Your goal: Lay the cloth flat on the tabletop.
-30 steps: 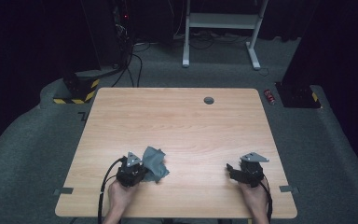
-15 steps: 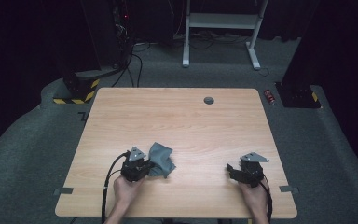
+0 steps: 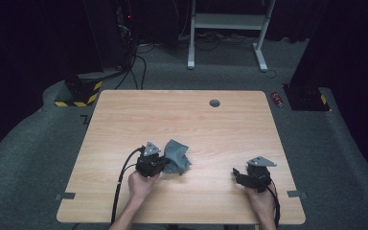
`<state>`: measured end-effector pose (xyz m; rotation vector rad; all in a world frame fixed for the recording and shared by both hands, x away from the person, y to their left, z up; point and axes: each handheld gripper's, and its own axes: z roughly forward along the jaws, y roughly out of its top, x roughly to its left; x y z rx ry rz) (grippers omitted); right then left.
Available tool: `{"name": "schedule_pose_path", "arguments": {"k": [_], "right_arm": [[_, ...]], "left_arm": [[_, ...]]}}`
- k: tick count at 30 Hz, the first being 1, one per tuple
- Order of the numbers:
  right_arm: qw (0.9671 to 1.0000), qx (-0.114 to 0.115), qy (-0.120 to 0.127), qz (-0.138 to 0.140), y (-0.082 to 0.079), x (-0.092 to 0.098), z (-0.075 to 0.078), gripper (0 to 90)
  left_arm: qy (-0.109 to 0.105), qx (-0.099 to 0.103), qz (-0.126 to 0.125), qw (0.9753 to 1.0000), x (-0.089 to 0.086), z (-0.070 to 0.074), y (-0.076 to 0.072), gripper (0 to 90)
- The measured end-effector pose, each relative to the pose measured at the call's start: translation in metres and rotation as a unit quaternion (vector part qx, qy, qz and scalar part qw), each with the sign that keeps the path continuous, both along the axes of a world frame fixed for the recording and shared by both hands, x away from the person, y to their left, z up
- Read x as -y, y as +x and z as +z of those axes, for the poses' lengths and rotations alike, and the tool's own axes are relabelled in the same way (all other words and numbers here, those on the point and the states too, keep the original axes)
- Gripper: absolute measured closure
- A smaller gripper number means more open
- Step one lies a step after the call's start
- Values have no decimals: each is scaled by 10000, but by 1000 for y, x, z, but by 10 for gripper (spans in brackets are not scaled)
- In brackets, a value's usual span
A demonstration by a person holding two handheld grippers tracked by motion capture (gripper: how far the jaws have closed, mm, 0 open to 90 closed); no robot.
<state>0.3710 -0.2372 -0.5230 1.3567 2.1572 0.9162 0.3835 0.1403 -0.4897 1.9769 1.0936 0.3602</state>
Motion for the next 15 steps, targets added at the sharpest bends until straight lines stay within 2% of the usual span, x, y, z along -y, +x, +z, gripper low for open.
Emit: {"name": "schedule_pose_path", "arguments": {"k": [3,9,13,15], "right_arm": [[10000,1,0,2,0,0,0,305],[10000,0,0,0,0,0,0,305],[10000,0,0,1,0,0,0,305],[10000,1,-2,2,0,0,0,304]], "left_arm": [[41,12,-16,10000,6,-2,6,833],[-27,-29,20,10000,14,-8,18,829],[61,-122,29,9999,18,-17,23,821],[143,-101,10,9998,18,-18,23,799]]}}
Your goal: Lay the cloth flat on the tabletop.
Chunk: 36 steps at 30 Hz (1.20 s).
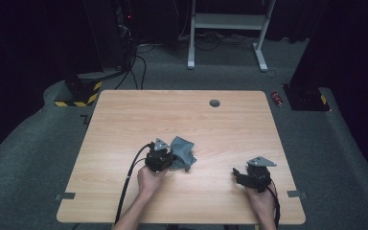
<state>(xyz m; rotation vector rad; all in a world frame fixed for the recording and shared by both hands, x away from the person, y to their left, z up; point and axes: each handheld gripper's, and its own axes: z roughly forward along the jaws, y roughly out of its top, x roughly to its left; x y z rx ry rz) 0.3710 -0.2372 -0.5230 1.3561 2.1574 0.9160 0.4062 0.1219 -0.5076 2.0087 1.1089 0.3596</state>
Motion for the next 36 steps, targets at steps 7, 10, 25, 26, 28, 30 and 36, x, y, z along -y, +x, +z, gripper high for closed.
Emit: {"name": "schedule_pose_path", "arguments": {"k": [7,10,25,26,28,30,36], "right_arm": [[10000,0,2,0,0,0,0,304],[10000,-5,6,-8,0,0,0,304],[10000,-1,1,-1,0,0,0,304],[10000,-1,1,-1,0,0,0,304],[10000,-1,0,0,0,0,0,304],[10000,-1,0,-1,0,0,0,304],[10000,-5,5,-8,0,0,0,304]], "left_arm": [[129,72,33,9999,-1,12,-19,515],[99,122,-65,9999,0,19,-35,484],[395,-55,-529,9978,51,6,-40,535],[420,-48,-509,9978,51,5,-38,594],[399,-32,-506,9979,50,6,-36,731],[413,40,-496,9979,47,10,-36,822],[258,244,-408,9985,28,28,-40,888]]}}
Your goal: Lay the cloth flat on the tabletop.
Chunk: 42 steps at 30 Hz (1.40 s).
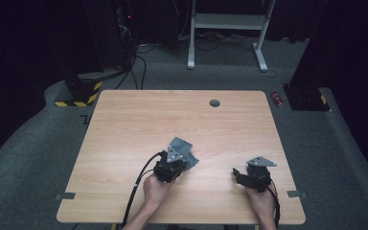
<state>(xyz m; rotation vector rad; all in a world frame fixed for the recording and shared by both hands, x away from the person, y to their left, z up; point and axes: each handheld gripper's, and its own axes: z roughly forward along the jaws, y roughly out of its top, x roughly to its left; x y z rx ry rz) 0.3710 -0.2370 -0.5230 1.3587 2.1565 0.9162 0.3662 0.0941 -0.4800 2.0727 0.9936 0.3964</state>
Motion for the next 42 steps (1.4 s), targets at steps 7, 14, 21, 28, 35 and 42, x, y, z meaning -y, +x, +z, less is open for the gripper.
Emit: {"name": "schedule_pose_path", "arguments": {"k": [7,14,21,28,35,42], "right_arm": [[10000,2,-5,6,0,0,0,304],[10000,-1,0,0,0,0,0,304],[10000,4,-5,7,0,0,0,304],[10000,-1,-1,2,0,0,0,304],[10000,1,-1,1,0,0,0,304],[10000,3,-5,7,0,0,0,304]], "left_arm": [[-316,57,222,9992,-37,19,0,886],[-370,-215,614,9972,-77,16,5,871],[-9,-472,1043,9934,-104,-2,19,865],[114,-544,1202,9912,-106,-10,17,702],[168,-32,833,9964,-80,14,-4,574],[345,57,616,9975,-54,15,2,546]]}}
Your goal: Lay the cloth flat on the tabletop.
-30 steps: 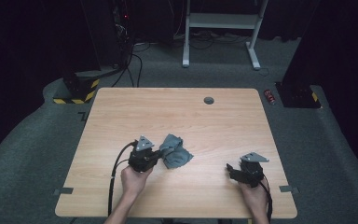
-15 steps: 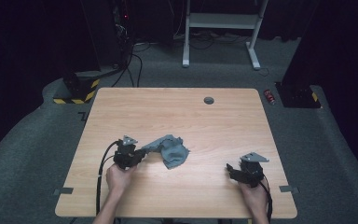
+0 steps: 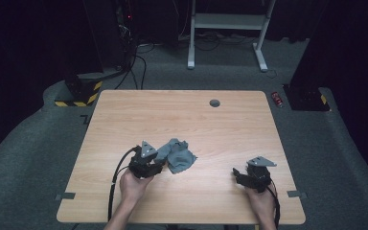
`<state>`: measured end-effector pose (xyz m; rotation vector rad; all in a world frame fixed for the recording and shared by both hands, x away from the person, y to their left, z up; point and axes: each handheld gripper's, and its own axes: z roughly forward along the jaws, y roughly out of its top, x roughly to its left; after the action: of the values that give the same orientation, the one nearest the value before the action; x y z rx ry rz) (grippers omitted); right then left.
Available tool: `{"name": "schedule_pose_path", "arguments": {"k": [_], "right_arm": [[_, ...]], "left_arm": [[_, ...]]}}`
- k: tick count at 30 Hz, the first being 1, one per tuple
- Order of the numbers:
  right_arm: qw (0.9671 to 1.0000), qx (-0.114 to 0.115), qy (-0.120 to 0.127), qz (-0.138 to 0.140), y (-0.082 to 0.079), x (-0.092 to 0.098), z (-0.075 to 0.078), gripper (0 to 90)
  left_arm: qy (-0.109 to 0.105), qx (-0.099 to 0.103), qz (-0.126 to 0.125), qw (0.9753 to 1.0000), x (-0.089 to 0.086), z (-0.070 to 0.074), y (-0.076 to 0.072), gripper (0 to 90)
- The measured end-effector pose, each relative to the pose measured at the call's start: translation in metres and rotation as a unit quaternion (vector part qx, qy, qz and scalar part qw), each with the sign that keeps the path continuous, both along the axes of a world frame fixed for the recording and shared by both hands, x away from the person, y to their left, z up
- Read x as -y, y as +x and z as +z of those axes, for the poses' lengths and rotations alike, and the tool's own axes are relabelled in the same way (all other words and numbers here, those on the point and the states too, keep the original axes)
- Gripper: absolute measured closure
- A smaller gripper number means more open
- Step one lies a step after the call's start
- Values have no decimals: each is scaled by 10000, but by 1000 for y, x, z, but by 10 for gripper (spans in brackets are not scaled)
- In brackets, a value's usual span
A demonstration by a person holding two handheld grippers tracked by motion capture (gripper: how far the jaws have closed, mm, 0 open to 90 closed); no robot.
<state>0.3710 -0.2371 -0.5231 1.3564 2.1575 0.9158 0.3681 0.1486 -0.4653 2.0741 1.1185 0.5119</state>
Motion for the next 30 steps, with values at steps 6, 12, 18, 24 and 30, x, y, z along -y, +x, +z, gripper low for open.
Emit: {"name": "schedule_pose_path", "arguments": {"k": [6,12,18,24,30], "right_arm": [[10000,0,0,-1,0,0,0,304],[10000,-3,4,-7,0,0,0,304],[10000,-4,5,-7,0,0,0,304],[10000,1,0,0,0,0,0,304],[10000,-4,3,-6,0,0,0,304]], "left_arm": [[542,-21,205,9983,11,-11,17,520],[651,-83,194,9977,4,-14,28,800],[431,-68,436,9981,-16,-11,32,895],[215,-347,882,9953,-42,-19,44,867],[163,-369,1011,9941,-49,-23,40,681]]}}
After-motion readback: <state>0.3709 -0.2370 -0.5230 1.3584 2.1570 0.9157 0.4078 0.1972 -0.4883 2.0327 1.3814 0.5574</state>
